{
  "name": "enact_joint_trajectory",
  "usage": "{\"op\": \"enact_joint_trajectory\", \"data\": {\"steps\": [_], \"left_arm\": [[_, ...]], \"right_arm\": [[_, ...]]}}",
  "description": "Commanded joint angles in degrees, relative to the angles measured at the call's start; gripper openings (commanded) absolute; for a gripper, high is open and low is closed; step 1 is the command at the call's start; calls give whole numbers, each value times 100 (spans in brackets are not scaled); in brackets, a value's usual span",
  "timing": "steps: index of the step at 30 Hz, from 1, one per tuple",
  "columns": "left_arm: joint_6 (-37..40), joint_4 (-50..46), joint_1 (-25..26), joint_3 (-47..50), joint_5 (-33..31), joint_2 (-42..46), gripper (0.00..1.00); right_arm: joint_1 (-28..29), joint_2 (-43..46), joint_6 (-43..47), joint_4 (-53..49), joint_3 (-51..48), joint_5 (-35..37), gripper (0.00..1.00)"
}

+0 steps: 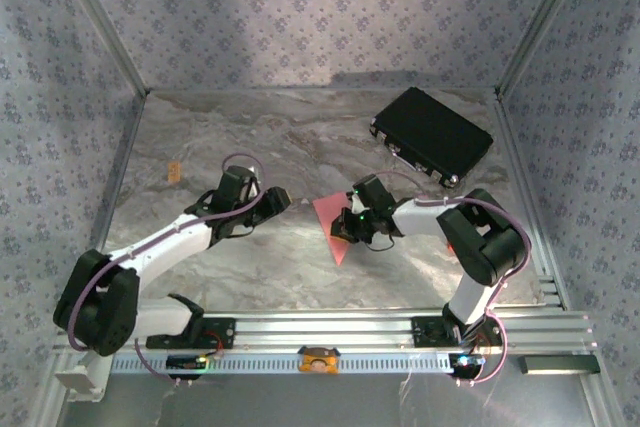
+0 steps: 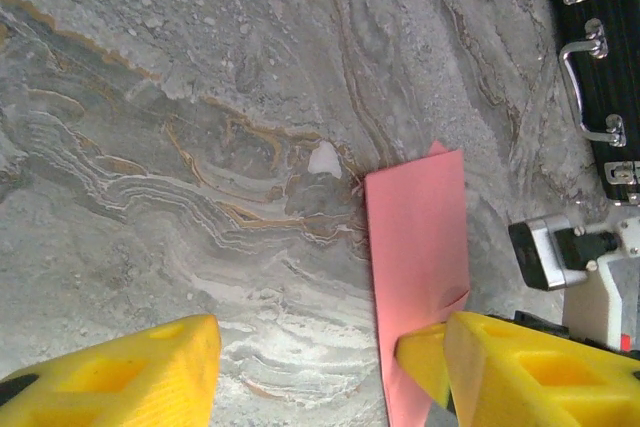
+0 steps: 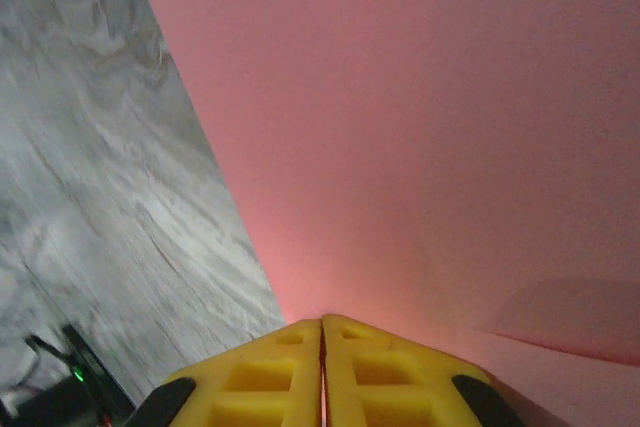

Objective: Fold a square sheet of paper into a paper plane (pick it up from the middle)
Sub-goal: Rotate the paper at the center of the table.

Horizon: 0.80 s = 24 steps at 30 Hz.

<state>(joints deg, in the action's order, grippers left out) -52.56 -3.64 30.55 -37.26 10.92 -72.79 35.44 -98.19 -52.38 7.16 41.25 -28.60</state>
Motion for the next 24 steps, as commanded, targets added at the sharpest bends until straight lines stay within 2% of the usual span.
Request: {"op": "enact_joint_trajectory", "data": {"steps": [1,5,9,12,17,19,21,24], "left_arm": [[-59,128,76,-203,108,-114,60],[-97,165,156,-277,164,-249,61],[-99,195,193,-384,266,-416,58],[-55,308,231,-502,475,-611,49],[-53,700,349,-813,1016,-1170,33],[-104,879,444,-995,1170,-1439,31],[-136,1022,533,-1237,1414,-1761,28],[-159,1100,632,-1642,1682,-2303,22]], "right_arm": [[18,-71,-1569,634,-409,795,11],[291,102,-2696,1564,-855,1486,10],[490,519,-2894,2007,-1041,1943,14],[312,906,-2527,1925,-1110,1843,15],[-143,1928,-1578,371,-1076,2167,16],[-306,2239,-1201,-43,-1051,2263,17],[-534,2415,-782,-387,-1029,2127,18],[-941,2424,-413,-393,-1110,1550,19]]}}
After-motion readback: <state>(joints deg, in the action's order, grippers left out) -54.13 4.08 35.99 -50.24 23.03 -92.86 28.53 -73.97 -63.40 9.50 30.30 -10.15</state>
